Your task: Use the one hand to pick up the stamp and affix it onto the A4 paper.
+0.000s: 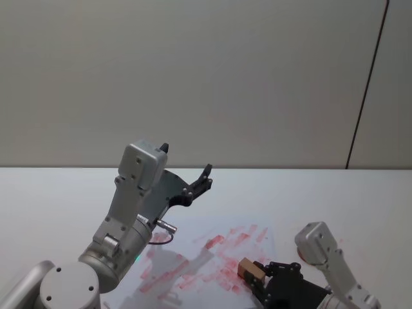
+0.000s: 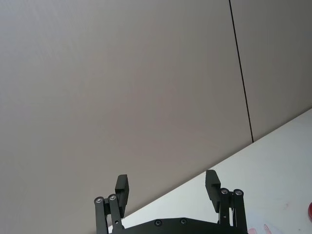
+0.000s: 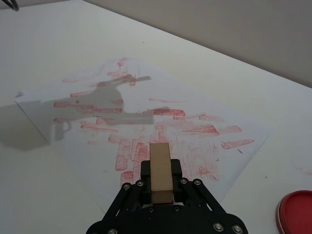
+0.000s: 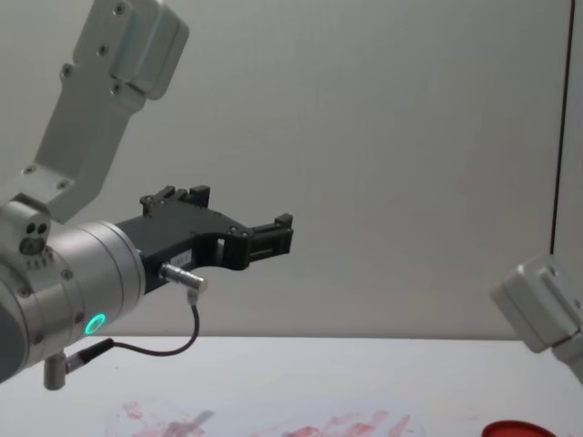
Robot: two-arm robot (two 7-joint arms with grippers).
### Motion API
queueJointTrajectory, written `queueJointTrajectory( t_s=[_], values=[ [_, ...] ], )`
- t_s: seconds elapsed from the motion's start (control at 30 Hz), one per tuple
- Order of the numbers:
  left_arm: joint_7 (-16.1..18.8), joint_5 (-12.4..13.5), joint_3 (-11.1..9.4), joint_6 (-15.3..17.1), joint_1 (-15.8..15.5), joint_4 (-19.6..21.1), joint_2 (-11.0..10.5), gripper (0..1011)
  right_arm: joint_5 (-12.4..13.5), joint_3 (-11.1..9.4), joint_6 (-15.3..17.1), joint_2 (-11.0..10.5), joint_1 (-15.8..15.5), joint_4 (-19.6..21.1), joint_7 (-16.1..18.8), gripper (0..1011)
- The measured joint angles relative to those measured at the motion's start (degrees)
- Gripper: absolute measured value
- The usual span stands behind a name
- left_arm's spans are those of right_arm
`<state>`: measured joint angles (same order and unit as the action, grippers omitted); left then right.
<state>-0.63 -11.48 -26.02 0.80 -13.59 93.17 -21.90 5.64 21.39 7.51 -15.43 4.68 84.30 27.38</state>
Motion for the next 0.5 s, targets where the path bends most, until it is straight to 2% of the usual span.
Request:
queueJointTrajectory(
  t_s=[0.5],
  values=[
    [0.00, 0.00, 0.00, 0.00, 0.00, 0.00, 0.00, 1002, 6.16, -2.18, -4.56, -0.77, 0.20, 3.95, -4.18, 216]
  ],
)
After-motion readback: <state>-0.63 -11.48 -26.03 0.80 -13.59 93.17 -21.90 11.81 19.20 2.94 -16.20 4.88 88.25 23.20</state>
